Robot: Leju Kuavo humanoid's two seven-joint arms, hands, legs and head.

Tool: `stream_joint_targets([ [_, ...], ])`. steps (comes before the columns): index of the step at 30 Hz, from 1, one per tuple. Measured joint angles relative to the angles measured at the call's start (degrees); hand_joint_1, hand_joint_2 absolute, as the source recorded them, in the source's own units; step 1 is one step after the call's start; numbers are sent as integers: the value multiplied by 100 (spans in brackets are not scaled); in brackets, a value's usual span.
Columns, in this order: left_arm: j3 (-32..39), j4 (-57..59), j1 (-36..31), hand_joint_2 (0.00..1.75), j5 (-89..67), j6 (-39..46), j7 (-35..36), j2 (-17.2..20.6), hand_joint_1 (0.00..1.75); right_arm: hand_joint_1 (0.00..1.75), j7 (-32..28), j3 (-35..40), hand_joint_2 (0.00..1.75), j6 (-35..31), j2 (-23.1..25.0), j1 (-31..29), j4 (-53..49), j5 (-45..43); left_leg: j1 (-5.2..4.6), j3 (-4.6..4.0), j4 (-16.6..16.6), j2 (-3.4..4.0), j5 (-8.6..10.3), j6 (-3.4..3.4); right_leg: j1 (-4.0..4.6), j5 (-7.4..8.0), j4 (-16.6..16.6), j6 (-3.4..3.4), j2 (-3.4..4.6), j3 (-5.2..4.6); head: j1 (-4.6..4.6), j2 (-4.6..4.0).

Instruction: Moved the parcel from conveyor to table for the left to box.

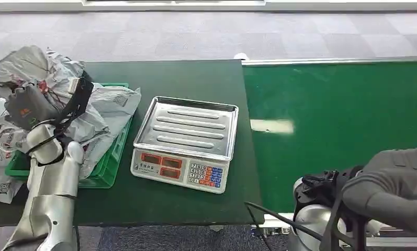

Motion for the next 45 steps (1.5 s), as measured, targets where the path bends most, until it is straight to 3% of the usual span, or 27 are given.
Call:
stream_joint_targets([
  [5, 184, 823, -40, 0, 116, 796, 260, 321, 0, 0, 0, 0, 0, 0, 0, 1, 2, -85, 0, -1, 0, 17, -2, 0, -1, 5, 4, -7, 22, -5, -2, 0],
  [10, 579, 875, 83, 0, 302, 872, 2, 428, 0, 0, 0, 0, 0, 0, 0, 0, 22, -96, -1, -8, 0, 2, -4, 0, -1, -1, 3, -3, 12, -6, -2, 0],
  [15, 939, 834, 141, 0, 299, 872, -262, 424, 0, 0, 0, 0, 0, 0, 0, 13, 22, -98, -1, -6, 0, 4, -3, 0, -1, 0, 3, -3, 13, -7, -2, 0],
  [20, 1340, 177, 259, 0, 566, 918, -1078, 227, 0, 0, 0, 0, 0, 0, 0, 14, 22, -99, -1, -7, 0, 3, -3, 0, -1, 0, 3, -3, 13, -7, 0, 0],
  [26, 1572, -220, 327, 0, 603, 922, -1181, 102, 0, 0, 0, 0, 0, 0, 0, 14, 24, -103, 0, -7, 0, 2, -3, 0, -1, 0, 3, -3, 13, -8, 0, 0],
  [28, 1734, -503, 361, 0, 925, 922, -1792, -21, 0, 0, 0, 0, 0, 0, 0, 14, 26, -118, 1, -8, 0, 3, -3, 0, 0, 0, 3, -3, 14, -10, -2, 0],
  [29, 1891, -741, 350, 0, 1278, 922, -2448, -130, 0, 0, 0, 0, 0, 0, -2, 13, 30, -140, 1, -10, 0, 3, -3, 0, 0, 0, 3, -3, 14, -11, -2, 0],
  [33, 2916, -1587, 98, 0, 3313, 933, -6046, -807, 0, 0, 4, 0, 0, 0, 0, 5, 83, -208, -7, -10, 1, 2, -5, 2, -2, 1, 3, -2, 12, -10, 2, 0],
  [34, 2957, -1843, 143, 0, 3794, 933, -6372, -971, 0, 0, 4, -2, 0, 0, -2, 5, 94, -216, -11, -6, 1, 8, -7, 5, -6, 1, 2, -1, 15, -12, -2, 0],
  [38, 2333, -2817, 472, 0, 5479, 933, -6177, -1447, 0, 0, 4, -39, 0, 0, -2, 6, 138, -256, -12, -6, 2, -4, -11, 8, -7, -6, -2, 8, 5, -6, 0, 0],
  [39, 2027, -3014, 605, 175, 5872, 925, -6149, -1517, 0, 0, 4, -50, 0, 0, -2, 6, 168, -256, -11, -7, 2, -8, -11, 9, -8, -6, -2, 8, -1, -4, -2, 0],
  [45, -112, -3915, 1418, 175, 7751, -183, -5341, -1598, 0, 0, 56, -85, 0, 13, -11, 46, 766, -636, -10, -12, 1, -6, -13, 10, -9, -5, -2, 8, -5, 0, 2, 0],
])
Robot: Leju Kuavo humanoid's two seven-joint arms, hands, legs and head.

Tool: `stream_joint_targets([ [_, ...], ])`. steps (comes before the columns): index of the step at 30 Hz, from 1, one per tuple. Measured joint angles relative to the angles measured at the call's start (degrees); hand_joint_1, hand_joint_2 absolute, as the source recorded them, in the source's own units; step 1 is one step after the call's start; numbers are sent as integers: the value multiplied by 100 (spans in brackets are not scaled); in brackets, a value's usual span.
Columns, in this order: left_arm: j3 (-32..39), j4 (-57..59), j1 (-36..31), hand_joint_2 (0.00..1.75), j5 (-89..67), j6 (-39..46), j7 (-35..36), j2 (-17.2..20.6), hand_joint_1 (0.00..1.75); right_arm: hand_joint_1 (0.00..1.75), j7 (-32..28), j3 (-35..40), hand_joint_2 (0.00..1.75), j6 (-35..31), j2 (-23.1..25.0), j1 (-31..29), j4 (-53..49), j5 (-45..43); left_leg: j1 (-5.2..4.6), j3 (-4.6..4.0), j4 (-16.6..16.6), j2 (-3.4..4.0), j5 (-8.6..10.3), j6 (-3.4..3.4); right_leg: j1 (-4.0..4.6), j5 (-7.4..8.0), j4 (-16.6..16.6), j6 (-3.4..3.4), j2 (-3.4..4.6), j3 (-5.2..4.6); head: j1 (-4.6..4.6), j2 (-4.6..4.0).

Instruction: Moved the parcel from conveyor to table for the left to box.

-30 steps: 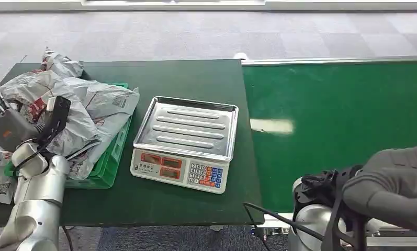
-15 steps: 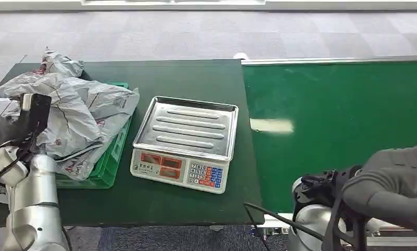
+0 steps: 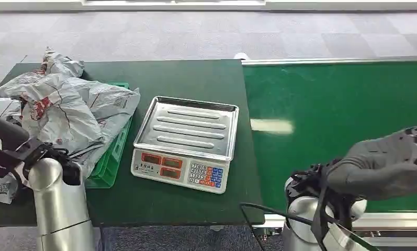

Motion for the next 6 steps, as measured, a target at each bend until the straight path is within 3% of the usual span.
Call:
stream_joint_targets([
  [3, -1010, -351, 452, 175, 763, -1603, 108, 136, 0, 0, 516, 327, 0, 539, -105, 13, 704, -1346, -1, 5, 0, 4, -2, -1, -2, 0, 0, 0, 3, 0, -2, 0],
  [5, -1445, -502, 702, 175, 902, -2007, 82, 155, 0, 0, 577, 596, 0, 754, -181, 55, 986, -1617, 1, -6, 0, -1, 2, 3, 0, 0, 0, 0, -4, -6, 2, 0],
  [6, -1578, -552, 786, 175, 924, -2038, 64, 169, 0, 0, 586, 676, 175, 772, -199, 48, 1084, -1635, 1, -5, 0, -1, 2, 3, 1, 0, 0, 0, -5, -5, -4, 0],
])
